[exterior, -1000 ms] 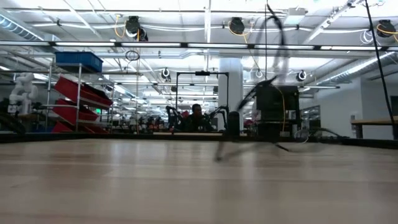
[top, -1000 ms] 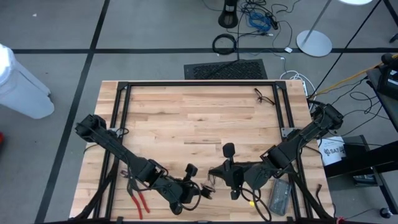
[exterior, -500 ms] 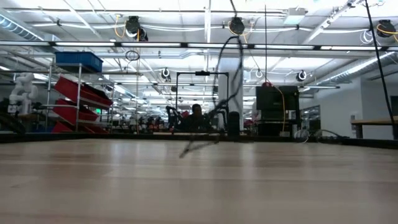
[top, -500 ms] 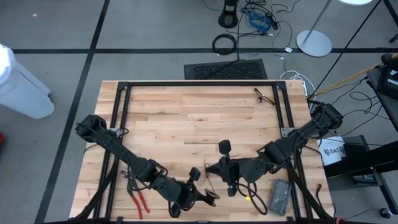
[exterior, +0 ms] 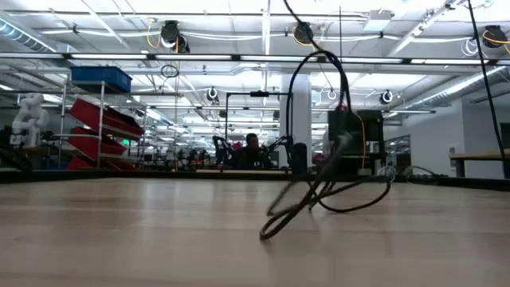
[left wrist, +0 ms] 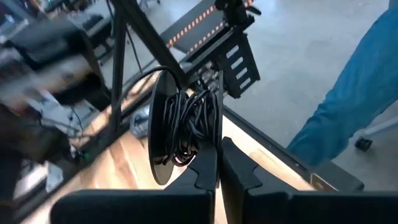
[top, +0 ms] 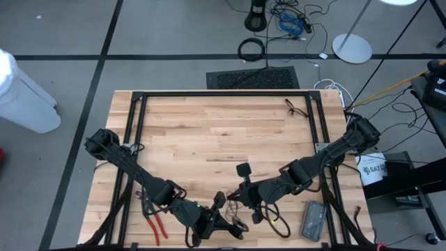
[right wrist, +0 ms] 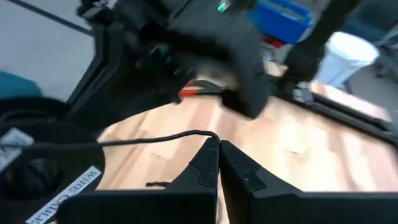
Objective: Coil cords
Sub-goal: Coil the black wire onto the black spool
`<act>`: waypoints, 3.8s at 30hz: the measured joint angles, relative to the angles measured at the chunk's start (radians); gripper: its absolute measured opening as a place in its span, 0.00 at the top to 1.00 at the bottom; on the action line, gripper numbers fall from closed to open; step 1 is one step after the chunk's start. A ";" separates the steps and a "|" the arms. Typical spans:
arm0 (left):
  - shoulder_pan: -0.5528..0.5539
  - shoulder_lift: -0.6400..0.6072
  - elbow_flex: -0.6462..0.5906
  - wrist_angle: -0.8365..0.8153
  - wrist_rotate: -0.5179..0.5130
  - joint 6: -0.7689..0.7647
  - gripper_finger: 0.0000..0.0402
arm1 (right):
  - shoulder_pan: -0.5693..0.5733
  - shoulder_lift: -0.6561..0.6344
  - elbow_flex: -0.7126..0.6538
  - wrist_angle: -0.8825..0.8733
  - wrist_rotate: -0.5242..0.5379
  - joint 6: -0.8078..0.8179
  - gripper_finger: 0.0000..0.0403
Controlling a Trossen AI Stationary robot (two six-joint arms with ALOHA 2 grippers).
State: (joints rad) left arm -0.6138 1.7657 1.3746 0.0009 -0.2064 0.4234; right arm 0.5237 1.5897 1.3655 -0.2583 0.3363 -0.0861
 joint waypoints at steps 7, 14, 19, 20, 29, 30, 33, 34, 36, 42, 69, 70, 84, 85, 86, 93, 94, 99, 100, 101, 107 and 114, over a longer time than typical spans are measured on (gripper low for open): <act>-0.002 0.000 0.000 0.054 -0.002 0.058 0.98 | -0.001 0.056 0.000 0.003 -0.029 0.006 1.00; -0.002 0.000 0.000 0.038 -0.003 0.054 0.98 | -0.001 0.050 0.000 0.011 -0.028 -0.003 1.00; -0.002 0.000 0.000 0.028 -0.003 0.023 0.98 | 0.006 0.021 0.000 0.024 -0.025 -0.007 1.00; -0.002 0.000 0.000 0.023 -0.003 0.010 0.98 | 0.008 0.017 0.000 0.026 -0.025 -0.007 1.00; 0.018 0.000 0.000 0.004 -0.010 -0.052 0.98 | 0.015 -0.001 0.008 0.054 -0.028 0.033 1.00; 0.022 0.000 0.000 0.004 -0.011 -0.073 0.98 | 0.015 -0.001 0.015 0.046 -0.028 0.040 1.00; 0.036 0.000 0.000 -0.019 -0.015 -0.125 0.98 | 0.018 -0.002 0.019 0.051 -0.028 0.051 1.00; 0.039 0.000 0.000 -0.030 -0.016 -0.131 0.98 | 0.021 -0.001 0.019 0.054 -0.027 0.050 1.00; 0.045 0.000 0.000 -0.046 -0.027 -0.152 0.98 | 0.026 0.000 0.031 0.045 -0.024 0.049 1.00; 0.047 0.000 0.000 -0.062 -0.039 -0.166 0.98 | 0.029 0.000 0.074 0.021 -0.025 0.074 1.00; 0.051 -0.001 0.000 0.053 -0.045 -0.129 0.98 | -0.034 0.000 0.085 -0.051 -0.030 0.234 1.00; 0.051 -0.001 0.000 0.054 -0.048 -0.128 0.98 | -0.034 0.000 0.085 -0.060 -0.031 0.241 1.00; 0.039 -0.001 0.000 0.112 -0.089 -0.043 0.98 | -0.034 0.000 0.085 -0.137 -0.127 0.354 1.00; 0.036 -0.001 0.000 0.117 -0.089 -0.037 0.98 | -0.034 0.000 0.085 -0.136 -0.131 0.355 1.00; 0.034 -0.001 0.000 0.124 -0.089 -0.026 0.98 | -0.034 0.000 0.085 -0.136 -0.132 0.355 1.00; 0.029 -0.001 0.000 0.132 -0.091 -0.025 0.98 | -0.039 0.000 0.085 -0.120 -0.134 0.337 1.00; 0.029 -0.001 0.000 0.126 -0.091 -0.038 0.98 | -0.039 0.000 0.085 -0.112 -0.134 0.331 1.00; 0.033 -0.001 0.000 0.071 -0.098 -0.128 0.98 | -0.038 0.000 0.085 -0.104 -0.134 0.322 1.00; 0.034 -0.001 0.000 0.061 -0.100 -0.130 0.98 | -0.038 0.000 0.085 -0.103 -0.134 0.323 1.00; 0.036 -0.001 0.000 0.051 -0.104 -0.134 0.98 | -0.038 0.000 0.085 -0.103 -0.136 0.328 1.00; 0.055 -0.001 0.000 0.024 -0.114 -0.201 0.98 | -0.037 0.000 0.085 -0.085 -0.203 0.360 1.00; 0.076 -0.001 0.000 -0.038 -0.118 -0.259 0.98 | -0.024 0.000 0.085 -0.083 -0.212 0.356 1.00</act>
State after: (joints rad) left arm -0.5381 1.7646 1.3746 -0.0373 -0.3240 0.1640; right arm 0.4992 1.5894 1.4502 -0.3414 0.1239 0.2697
